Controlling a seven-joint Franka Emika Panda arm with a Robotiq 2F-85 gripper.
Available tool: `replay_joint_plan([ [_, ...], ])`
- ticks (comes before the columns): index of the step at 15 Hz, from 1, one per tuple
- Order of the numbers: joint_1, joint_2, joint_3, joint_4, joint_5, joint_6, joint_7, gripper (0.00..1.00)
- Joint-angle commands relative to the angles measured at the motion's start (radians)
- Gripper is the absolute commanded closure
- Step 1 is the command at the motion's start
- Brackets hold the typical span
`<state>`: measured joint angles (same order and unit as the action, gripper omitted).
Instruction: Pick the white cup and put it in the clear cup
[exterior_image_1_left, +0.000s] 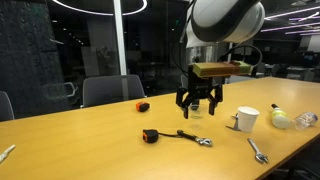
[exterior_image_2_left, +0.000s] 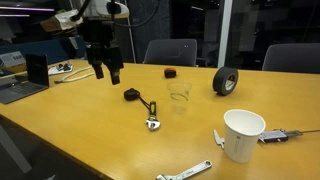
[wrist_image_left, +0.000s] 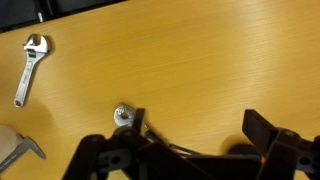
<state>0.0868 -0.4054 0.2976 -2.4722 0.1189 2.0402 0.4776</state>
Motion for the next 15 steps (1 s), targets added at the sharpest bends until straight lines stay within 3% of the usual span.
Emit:
replay_joint_plan([
  [1,0.015,0.002,-0.014,0.006,-0.007,-0.001,0.005,0.0],
  [15,0.0,-0.028,-0.026,0.0,-0.054,-0.001,-0.004,0.0],
])
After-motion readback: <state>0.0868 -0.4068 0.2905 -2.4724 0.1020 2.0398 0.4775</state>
